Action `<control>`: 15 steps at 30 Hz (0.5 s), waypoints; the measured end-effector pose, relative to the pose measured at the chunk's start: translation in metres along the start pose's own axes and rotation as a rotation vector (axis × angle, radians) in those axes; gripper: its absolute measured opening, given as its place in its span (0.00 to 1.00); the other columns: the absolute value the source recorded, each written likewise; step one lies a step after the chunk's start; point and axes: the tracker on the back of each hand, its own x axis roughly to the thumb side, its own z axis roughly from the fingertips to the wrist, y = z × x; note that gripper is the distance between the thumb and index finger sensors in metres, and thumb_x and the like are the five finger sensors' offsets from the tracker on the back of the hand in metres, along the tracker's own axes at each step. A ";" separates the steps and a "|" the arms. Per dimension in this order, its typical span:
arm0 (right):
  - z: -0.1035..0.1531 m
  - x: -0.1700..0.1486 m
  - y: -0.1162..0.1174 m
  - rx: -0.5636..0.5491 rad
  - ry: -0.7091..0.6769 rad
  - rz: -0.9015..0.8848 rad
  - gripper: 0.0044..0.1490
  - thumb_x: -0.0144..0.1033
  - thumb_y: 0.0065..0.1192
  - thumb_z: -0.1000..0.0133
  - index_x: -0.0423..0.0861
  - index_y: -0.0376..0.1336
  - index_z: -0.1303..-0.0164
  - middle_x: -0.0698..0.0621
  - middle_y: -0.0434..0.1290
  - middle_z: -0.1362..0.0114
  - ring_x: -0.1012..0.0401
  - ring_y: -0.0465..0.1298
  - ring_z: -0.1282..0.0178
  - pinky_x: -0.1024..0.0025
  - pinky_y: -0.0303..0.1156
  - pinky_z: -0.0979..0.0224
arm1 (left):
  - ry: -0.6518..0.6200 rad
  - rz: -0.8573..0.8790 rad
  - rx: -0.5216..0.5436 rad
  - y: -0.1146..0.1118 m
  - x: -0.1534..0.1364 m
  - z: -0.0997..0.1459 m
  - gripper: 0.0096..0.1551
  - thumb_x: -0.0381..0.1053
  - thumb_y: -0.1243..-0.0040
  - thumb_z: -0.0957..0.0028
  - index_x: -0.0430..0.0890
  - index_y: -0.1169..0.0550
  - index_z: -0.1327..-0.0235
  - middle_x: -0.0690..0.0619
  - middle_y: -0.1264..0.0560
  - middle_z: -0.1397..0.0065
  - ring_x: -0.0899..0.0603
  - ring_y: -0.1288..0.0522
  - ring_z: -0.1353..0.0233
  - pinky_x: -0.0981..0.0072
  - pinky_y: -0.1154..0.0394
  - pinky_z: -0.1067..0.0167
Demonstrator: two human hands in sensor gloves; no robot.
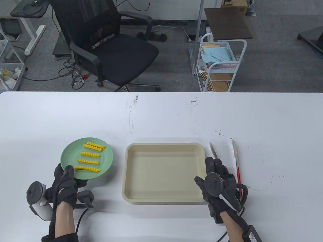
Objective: Hold plate and receive fries gripped by tongs from baking tray
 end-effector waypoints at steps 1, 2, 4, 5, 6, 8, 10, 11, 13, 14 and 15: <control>0.000 0.001 0.001 0.004 -0.002 0.004 0.55 0.65 0.51 0.51 0.48 0.39 0.22 0.41 0.48 0.21 0.40 0.62 0.23 0.33 0.61 0.31 | 0.004 -0.003 0.010 0.000 -0.002 -0.002 0.35 0.45 0.56 0.34 0.33 0.53 0.23 0.38 0.36 0.32 0.41 0.17 0.53 0.41 0.24 0.51; 0.000 0.001 0.001 0.007 -0.001 0.009 0.55 0.65 0.51 0.51 0.48 0.39 0.22 0.41 0.48 0.21 0.40 0.63 0.23 0.32 0.61 0.31 | 0.013 0.000 0.012 0.000 -0.003 -0.004 0.35 0.44 0.56 0.34 0.32 0.53 0.24 0.38 0.36 0.32 0.40 0.17 0.52 0.41 0.24 0.51; 0.000 0.002 0.002 0.009 -0.002 0.011 0.55 0.65 0.51 0.51 0.48 0.39 0.22 0.41 0.48 0.21 0.40 0.63 0.23 0.33 0.61 0.32 | 0.025 -0.005 0.020 0.000 -0.003 -0.005 0.36 0.42 0.55 0.35 0.30 0.53 0.24 0.37 0.36 0.31 0.40 0.17 0.50 0.41 0.24 0.51; 0.000 0.002 0.002 0.010 -0.002 0.011 0.55 0.65 0.51 0.51 0.48 0.39 0.22 0.41 0.48 0.21 0.40 0.63 0.23 0.33 0.61 0.31 | 0.030 -0.008 0.025 0.001 -0.004 -0.006 0.36 0.42 0.54 0.35 0.29 0.54 0.24 0.37 0.36 0.31 0.39 0.17 0.49 0.41 0.24 0.50; 0.000 0.002 0.002 0.011 -0.001 0.011 0.55 0.65 0.51 0.51 0.48 0.39 0.22 0.41 0.48 0.21 0.40 0.63 0.23 0.33 0.61 0.31 | 0.040 -0.017 0.036 0.002 -0.004 -0.006 0.37 0.41 0.54 0.35 0.29 0.54 0.24 0.37 0.36 0.31 0.38 0.18 0.48 0.40 0.25 0.50; 0.000 0.002 0.002 0.012 -0.001 0.012 0.54 0.65 0.51 0.51 0.48 0.40 0.22 0.40 0.48 0.21 0.40 0.63 0.24 0.33 0.61 0.32 | 0.058 -0.041 0.062 0.005 -0.006 -0.008 0.37 0.40 0.52 0.36 0.29 0.53 0.25 0.37 0.34 0.30 0.37 0.18 0.46 0.41 0.25 0.50; 0.000 0.002 0.003 0.021 0.004 0.016 0.54 0.65 0.51 0.51 0.48 0.40 0.22 0.41 0.48 0.21 0.40 0.63 0.24 0.33 0.61 0.32 | 0.081 -0.040 0.065 0.006 -0.009 -0.009 0.37 0.39 0.51 0.37 0.28 0.53 0.25 0.36 0.33 0.30 0.36 0.19 0.45 0.41 0.25 0.50; 0.001 0.003 0.003 0.030 0.003 0.016 0.54 0.65 0.50 0.51 0.48 0.40 0.22 0.41 0.47 0.20 0.40 0.63 0.24 0.33 0.61 0.32 | 0.097 -0.047 0.060 0.007 -0.011 -0.010 0.37 0.38 0.51 0.37 0.28 0.53 0.25 0.37 0.33 0.30 0.36 0.18 0.45 0.41 0.25 0.50; 0.001 0.003 0.004 0.035 0.001 0.015 0.54 0.65 0.51 0.51 0.48 0.40 0.22 0.41 0.47 0.20 0.40 0.63 0.24 0.33 0.61 0.32 | 0.113 -0.053 0.063 0.007 -0.013 -0.011 0.38 0.38 0.51 0.37 0.27 0.53 0.25 0.36 0.32 0.30 0.36 0.18 0.45 0.41 0.25 0.50; 0.001 0.004 0.004 0.038 -0.001 0.017 0.54 0.65 0.50 0.51 0.48 0.40 0.22 0.40 0.47 0.20 0.40 0.63 0.24 0.33 0.61 0.31 | 0.120 -0.062 0.064 0.007 -0.013 -0.011 0.38 0.38 0.51 0.37 0.27 0.53 0.25 0.36 0.32 0.30 0.36 0.18 0.45 0.41 0.25 0.50; 0.001 0.004 0.004 0.039 -0.001 0.017 0.54 0.65 0.50 0.51 0.48 0.40 0.22 0.40 0.47 0.20 0.40 0.63 0.24 0.33 0.61 0.32 | 0.127 -0.078 0.060 0.007 -0.013 -0.012 0.38 0.38 0.50 0.37 0.27 0.54 0.25 0.36 0.32 0.30 0.36 0.18 0.45 0.41 0.25 0.51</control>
